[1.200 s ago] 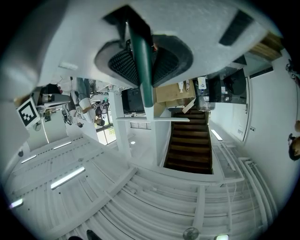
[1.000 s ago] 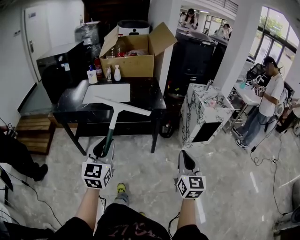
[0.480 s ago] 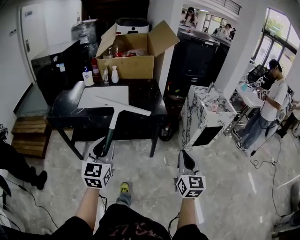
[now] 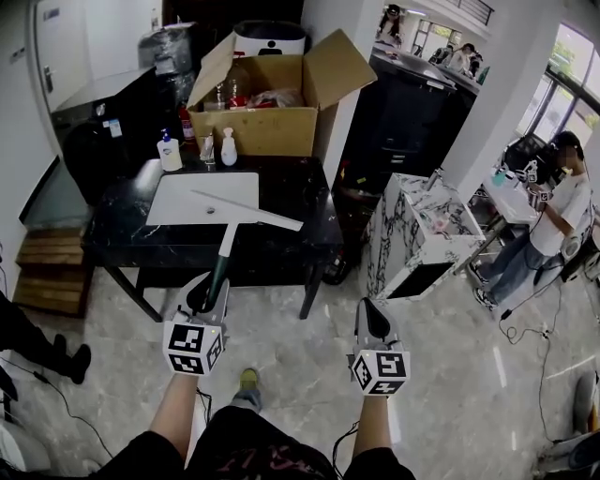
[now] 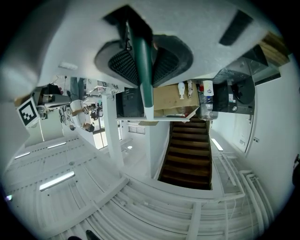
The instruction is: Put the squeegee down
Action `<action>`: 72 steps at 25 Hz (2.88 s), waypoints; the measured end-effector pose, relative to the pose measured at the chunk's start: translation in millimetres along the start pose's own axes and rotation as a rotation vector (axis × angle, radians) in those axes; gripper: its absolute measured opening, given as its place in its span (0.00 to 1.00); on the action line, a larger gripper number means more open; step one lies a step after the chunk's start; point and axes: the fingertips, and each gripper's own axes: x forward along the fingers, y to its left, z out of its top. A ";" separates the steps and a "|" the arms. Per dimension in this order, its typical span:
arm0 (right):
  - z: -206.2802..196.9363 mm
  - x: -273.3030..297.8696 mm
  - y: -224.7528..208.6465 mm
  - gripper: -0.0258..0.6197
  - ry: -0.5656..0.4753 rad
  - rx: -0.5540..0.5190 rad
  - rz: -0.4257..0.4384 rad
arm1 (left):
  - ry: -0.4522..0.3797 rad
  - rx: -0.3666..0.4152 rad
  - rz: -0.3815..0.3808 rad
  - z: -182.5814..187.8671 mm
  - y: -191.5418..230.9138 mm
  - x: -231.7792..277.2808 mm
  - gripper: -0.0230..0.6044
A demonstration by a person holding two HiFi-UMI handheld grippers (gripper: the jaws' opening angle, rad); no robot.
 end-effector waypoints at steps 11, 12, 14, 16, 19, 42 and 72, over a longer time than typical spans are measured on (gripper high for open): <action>20.9 120.6 -5.8 0.05 0.000 -0.010 -0.035 | 0.001 0.013 -0.040 19.3 69.0 104.5 0.19; 22.4 129.6 -6.0 0.05 -0.002 -0.012 -0.039 | -0.001 0.013 -0.042 20.8 75.2 112.8 0.19; 24.5 145.5 -6.6 0.05 -0.005 -0.012 -0.047 | -0.003 0.013 -0.047 23.3 86.3 128.0 0.19; 24.7 159.0 -7.2 0.05 -0.005 -0.011 -0.055 | -0.004 0.009 -0.048 24.2 96.4 141.5 0.19; 24.1 174.7 -8.2 0.05 -0.001 -0.010 -0.060 | 0.000 0.000 -0.046 24.3 108.3 158.4 0.19; 21.2 331.5 -117.8 0.05 0.002 -0.014 0.030 | 0.040 -0.026 0.036 28.2 105.6 325.0 0.19; 13.8 438.8 -203.6 0.05 0.003 0.036 0.108 | 0.147 -0.042 0.098 25.1 86.7 453.0 0.19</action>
